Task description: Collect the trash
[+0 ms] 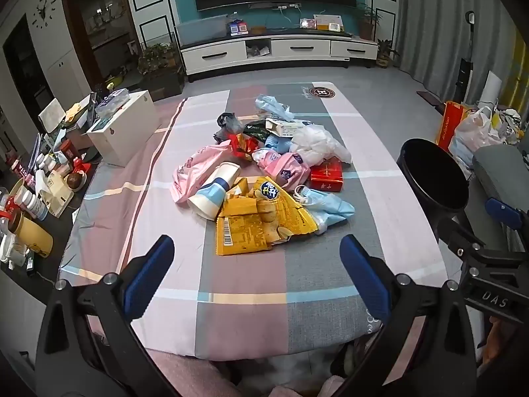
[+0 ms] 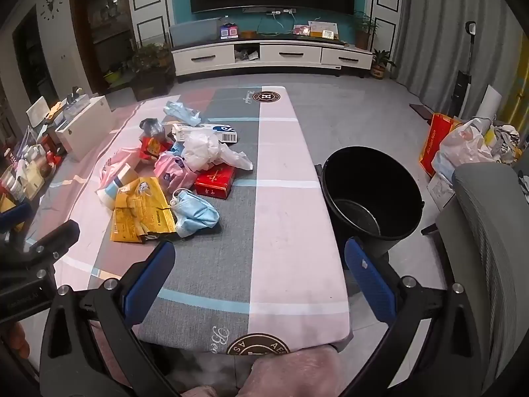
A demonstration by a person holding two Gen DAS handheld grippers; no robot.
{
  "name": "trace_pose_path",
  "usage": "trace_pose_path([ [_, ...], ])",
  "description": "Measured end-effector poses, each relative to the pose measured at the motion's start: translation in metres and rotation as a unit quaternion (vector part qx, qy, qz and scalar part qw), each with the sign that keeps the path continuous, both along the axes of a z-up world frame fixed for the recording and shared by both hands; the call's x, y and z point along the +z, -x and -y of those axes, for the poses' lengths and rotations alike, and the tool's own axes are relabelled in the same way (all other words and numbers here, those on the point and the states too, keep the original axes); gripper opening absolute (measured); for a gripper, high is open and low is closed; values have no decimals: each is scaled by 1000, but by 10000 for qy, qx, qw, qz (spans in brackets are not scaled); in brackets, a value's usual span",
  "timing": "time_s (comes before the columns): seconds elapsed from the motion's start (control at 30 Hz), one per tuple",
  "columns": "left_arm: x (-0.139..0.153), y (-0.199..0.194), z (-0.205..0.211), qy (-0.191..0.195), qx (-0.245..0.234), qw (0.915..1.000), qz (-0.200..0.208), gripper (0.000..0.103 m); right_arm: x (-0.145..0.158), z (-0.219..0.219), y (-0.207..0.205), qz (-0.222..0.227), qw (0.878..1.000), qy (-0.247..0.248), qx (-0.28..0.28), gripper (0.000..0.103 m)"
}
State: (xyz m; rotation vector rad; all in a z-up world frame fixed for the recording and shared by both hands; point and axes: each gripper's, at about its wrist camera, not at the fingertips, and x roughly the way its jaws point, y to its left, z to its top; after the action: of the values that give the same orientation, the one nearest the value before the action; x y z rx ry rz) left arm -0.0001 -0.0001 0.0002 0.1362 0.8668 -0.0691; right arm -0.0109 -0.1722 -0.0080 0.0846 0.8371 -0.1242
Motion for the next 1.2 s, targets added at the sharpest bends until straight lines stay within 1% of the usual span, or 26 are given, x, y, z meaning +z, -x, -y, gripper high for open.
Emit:
trace_pose_path([
  [0.03, 0, 0, -1, 44, 13, 10000, -33, 100, 0, 0, 0, 5, 10000, 8, -8, 100],
  [0.47, 3, -8, -6, -8, -22, 10000, -28, 100, 1, 0, 1, 12, 10000, 46, -7, 100],
  [0.53, 2, -1, -3, -15, -3, 10000, 1, 100, 2, 1, 1, 13, 10000, 49, -12, 100],
  [1.2, 0, 1, 0, -44, -11, 10000, 13, 100, 5, 2, 0, -1, 10000, 57, -13, 100],
])
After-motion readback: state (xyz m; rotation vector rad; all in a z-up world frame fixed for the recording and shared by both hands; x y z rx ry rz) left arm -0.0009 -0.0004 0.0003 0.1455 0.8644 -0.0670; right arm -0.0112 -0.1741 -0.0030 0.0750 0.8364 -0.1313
